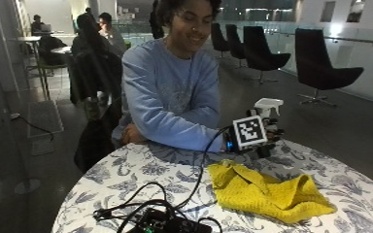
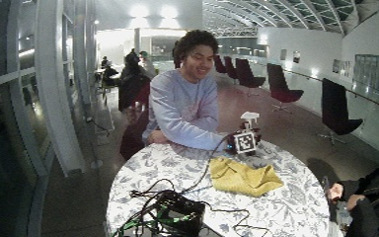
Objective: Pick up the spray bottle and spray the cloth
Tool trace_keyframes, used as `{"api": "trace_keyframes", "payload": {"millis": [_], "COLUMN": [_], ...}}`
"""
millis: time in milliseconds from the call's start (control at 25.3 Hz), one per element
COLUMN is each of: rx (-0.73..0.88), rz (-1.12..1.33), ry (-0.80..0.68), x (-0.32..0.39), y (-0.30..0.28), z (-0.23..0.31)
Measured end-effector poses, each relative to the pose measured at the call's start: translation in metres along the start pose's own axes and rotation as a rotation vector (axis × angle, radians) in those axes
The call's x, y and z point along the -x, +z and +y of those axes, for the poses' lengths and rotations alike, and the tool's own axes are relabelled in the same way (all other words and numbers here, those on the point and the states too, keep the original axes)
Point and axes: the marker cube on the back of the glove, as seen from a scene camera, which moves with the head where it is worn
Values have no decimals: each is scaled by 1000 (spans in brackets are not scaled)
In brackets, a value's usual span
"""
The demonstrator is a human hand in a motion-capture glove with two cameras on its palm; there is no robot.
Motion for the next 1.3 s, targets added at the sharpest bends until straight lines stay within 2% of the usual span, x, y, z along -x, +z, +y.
{"api": "trace_keyframes", "payload": {"millis": [237,474,830,1028,1305], "rx": [-66,-80,-139,-152,-156], "rz": [174,446,671,691,695], "ry": [38,171,303,343,355], "x": [28,34,34,33,38], "y": [-56,-111,-149,-147,-143], "z": [67,166,291,327,343]}}
